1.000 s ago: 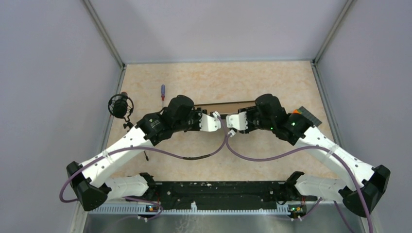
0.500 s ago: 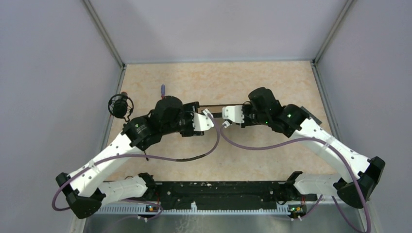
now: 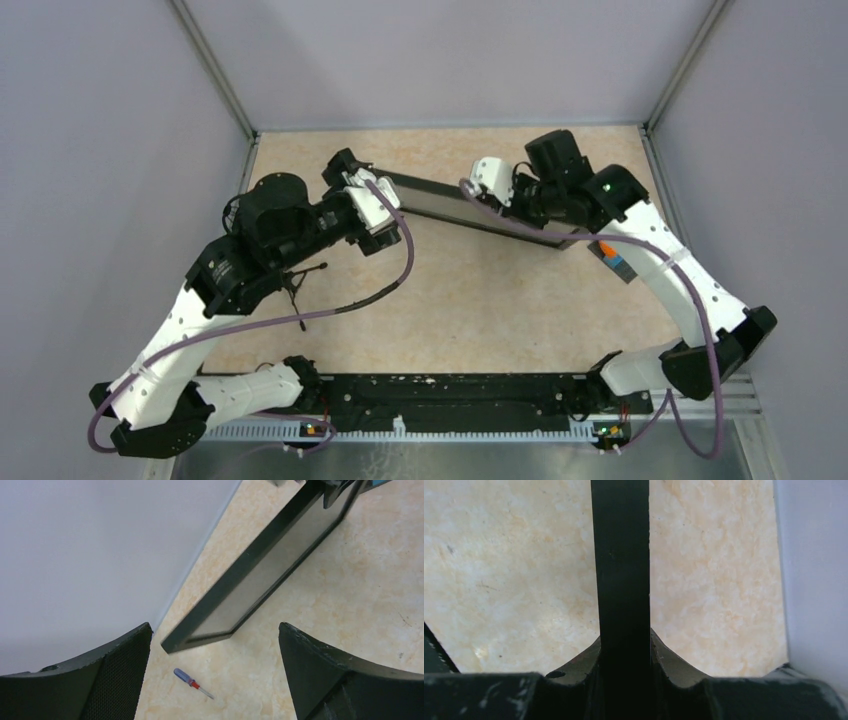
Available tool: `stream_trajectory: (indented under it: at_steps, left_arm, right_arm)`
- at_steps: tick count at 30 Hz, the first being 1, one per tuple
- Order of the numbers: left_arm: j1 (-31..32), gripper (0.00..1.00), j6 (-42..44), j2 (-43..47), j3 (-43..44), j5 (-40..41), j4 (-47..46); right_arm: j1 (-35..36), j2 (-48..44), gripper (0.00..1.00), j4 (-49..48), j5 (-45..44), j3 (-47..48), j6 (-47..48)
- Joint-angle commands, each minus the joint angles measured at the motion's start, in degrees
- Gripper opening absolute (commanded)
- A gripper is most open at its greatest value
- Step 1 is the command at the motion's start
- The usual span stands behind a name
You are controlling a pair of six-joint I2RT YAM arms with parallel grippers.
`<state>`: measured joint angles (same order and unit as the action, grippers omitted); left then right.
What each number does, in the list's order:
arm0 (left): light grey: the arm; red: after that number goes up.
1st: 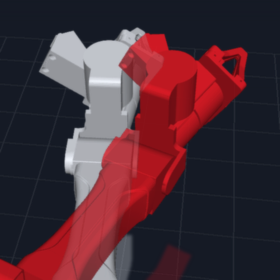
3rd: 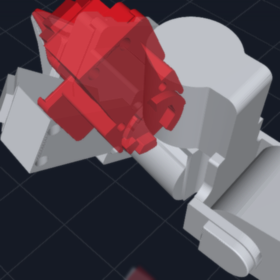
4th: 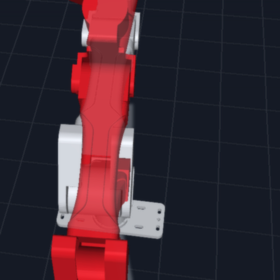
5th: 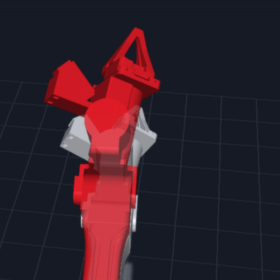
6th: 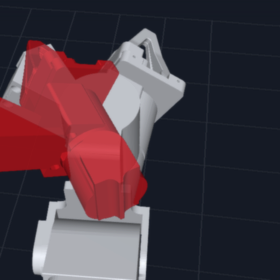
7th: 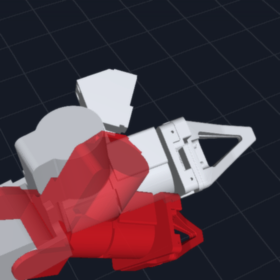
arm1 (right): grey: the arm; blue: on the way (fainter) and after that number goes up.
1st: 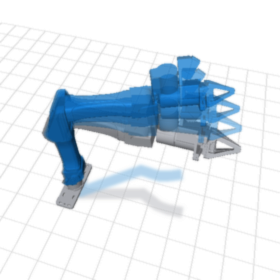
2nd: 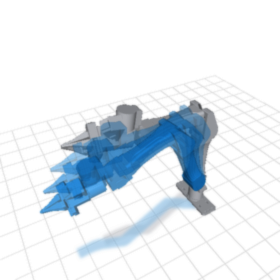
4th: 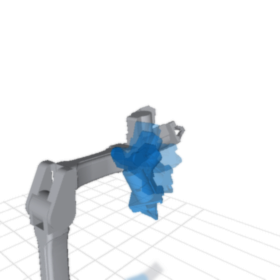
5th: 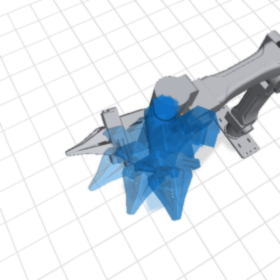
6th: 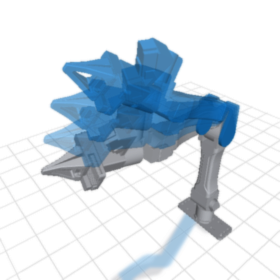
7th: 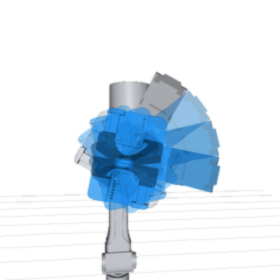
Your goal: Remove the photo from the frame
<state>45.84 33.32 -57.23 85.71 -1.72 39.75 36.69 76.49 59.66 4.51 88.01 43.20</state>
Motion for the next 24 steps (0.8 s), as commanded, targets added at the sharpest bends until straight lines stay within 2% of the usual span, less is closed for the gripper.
stream_trajectory:
  at_steps: [1, 6, 12, 19, 24]
  left_arm:
    - [-0.25, 0.99, -2.86, 0.37, -0.84, 3.56, -2.04]
    - [-0.30, 0.99, -2.64, 0.93, -4.13, 2.89, -2.64]
    - [-0.25, 0.99, -3.09, 0.49, -7.49, 2.05, -0.87]
    - [-0.30, 0.98, -3.65, -2.16, -8.87, 0.84, -0.71]
    - [-0.30, 0.97, -4.42, -3.57, -9.77, 0.95, -1.59]
  right_arm:
    - [-7.34, 4.39, 0.00, 4.97, 15.15, 10.64, -12.20]
    - [-18.64, 13.82, 0.00, 9.94, 29.74, 20.46, -17.64]
    - [-30.75, 20.57, 0.00, 7.97, 45.92, 23.15, -27.35]
    - [-39.87, 26.24, 0.00, 3.07, 57.02, 27.12, -36.65]
    - [-43.87, 27.41, 0.00, -4.93, 66.19, 26.73, -46.57]
